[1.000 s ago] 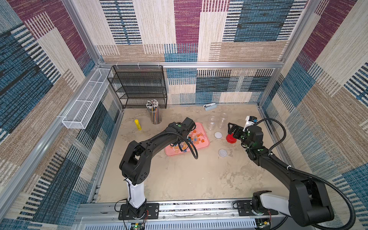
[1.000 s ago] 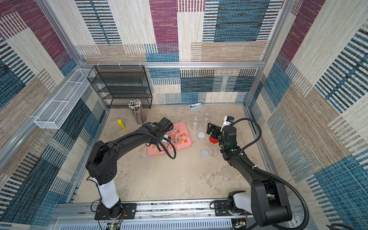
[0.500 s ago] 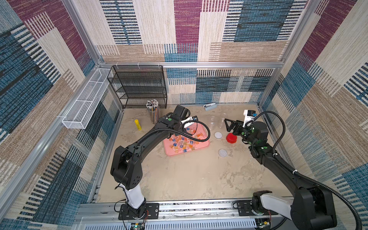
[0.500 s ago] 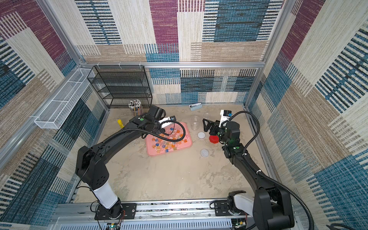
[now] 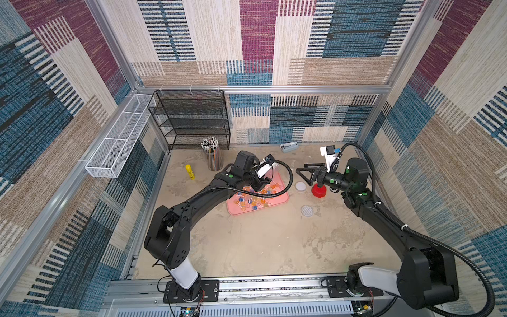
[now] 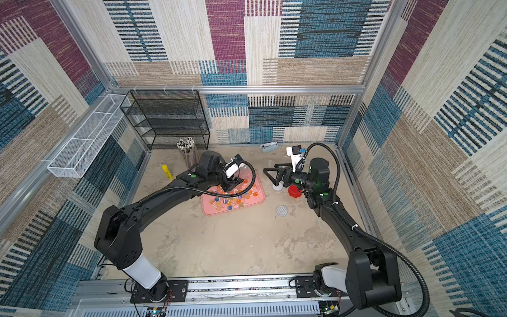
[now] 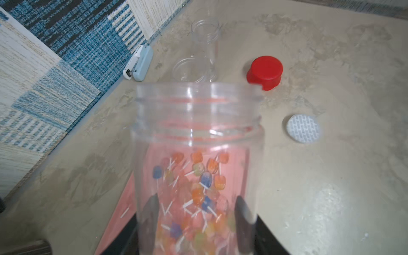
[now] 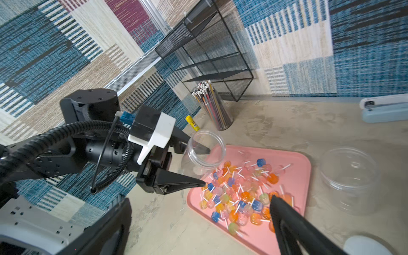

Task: Pour the candies out of the jar
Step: Place the jar at the center of the board.

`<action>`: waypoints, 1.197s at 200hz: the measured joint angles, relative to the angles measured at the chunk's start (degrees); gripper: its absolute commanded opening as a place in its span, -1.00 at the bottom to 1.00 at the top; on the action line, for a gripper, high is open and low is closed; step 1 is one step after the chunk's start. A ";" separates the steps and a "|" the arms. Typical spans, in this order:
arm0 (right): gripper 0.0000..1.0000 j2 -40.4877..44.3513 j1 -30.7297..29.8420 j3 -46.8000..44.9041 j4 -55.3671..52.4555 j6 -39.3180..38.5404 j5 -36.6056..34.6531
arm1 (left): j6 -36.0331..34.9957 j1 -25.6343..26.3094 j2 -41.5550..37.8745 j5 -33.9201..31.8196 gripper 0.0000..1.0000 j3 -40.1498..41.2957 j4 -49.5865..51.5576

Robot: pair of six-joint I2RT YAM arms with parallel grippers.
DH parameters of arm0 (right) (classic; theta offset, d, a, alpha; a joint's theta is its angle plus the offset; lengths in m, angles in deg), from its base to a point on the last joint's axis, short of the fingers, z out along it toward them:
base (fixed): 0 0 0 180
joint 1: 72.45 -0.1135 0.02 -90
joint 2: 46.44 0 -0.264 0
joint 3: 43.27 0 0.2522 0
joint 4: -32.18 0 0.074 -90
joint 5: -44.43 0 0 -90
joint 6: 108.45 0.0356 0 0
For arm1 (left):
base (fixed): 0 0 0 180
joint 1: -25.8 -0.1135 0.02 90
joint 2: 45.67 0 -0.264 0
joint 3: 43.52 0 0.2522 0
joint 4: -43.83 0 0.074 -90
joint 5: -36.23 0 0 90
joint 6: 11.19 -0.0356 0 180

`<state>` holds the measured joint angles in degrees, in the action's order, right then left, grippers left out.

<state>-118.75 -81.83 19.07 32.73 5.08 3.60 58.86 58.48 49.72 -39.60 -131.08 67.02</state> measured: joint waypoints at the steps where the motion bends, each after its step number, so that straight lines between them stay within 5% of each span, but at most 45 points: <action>1: 0.99 -0.04 -0.04 0.02 0.00 0.00 0.09 | 0.09 0.02 -0.02 0.04 -1.00 0.09 -0.17; 132: 0.73 -12.72 -7.06 4.83 0.92 0.55 0.55 | 4.76 5.09 -1.53 4.26 -1.00 5.07 -6.21; 183: 0.23 -14.01 -7.52 4.83 2.58 1.97 0.61 | 4.76 5.77 -1.70 4.00 -0.99 5.20 -6.10; 220: 0.07 -14.01 -7.48 4.83 2.75 2.36 1.25 | 4.76 5.92 -1.55 3.80 -0.59 4.96 -5.86; 233: 0.05 -13.90 -7.48 4.83 2.69 2.36 1.25 | 4.76 5.95 -1.44 3.80 -0.15 4.92 -5.90; 239: 0.04 -13.79 -7.48 4.83 2.58 2.34 1.20 | 4.76 5.95 -1.42 3.80 0.22 4.92 -5.99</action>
<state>-132.54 -89.31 23.90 35.31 7.42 4.80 63.63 64.43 48.30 -35.80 -126.16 61.03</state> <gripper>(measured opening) 0.578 0.572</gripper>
